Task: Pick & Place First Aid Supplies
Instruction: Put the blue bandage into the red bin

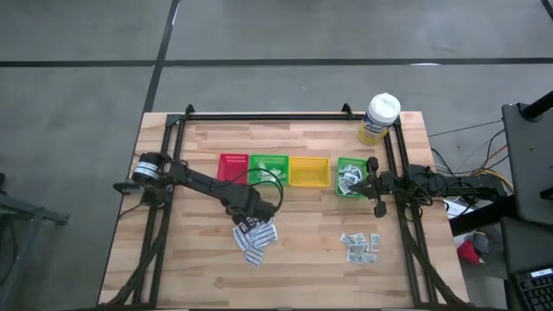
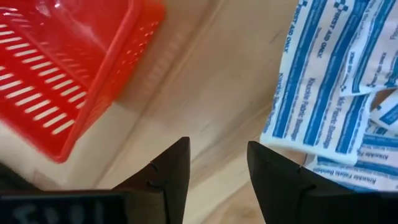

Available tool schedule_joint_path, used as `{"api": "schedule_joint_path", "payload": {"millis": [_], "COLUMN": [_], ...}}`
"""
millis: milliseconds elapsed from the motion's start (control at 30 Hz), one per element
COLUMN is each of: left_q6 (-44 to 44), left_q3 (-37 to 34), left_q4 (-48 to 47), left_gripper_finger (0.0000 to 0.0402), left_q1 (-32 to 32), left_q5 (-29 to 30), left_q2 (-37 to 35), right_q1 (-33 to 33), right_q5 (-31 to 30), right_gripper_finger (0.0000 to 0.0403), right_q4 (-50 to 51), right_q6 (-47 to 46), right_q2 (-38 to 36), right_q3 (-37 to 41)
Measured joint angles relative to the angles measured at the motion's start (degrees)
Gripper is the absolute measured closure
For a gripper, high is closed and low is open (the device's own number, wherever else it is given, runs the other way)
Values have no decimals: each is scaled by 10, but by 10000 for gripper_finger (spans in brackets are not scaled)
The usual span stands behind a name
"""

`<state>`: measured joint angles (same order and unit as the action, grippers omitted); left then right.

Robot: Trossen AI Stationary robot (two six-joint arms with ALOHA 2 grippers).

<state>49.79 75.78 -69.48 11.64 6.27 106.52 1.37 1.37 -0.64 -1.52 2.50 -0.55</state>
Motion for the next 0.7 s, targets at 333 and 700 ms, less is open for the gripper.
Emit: {"api": "schedule_joint_path", "payload": {"millis": [333, 700], "left_q6": [-34, -65], "left_q3": [-14, -31], "left_q4": [44, 94], "left_gripper_finger": [239, 239], "left_q1": [0, 0], "left_q5": [0, -27], "left_q2": [0, 0], "right_q1": [0, 0], "right_q5": [0, 0], "right_gripper_finger": [394, 394], "right_q4": [0, 0], "right_q6": [2, 2], "right_q2": [0, 0], "right_q3": [0, 0]}}
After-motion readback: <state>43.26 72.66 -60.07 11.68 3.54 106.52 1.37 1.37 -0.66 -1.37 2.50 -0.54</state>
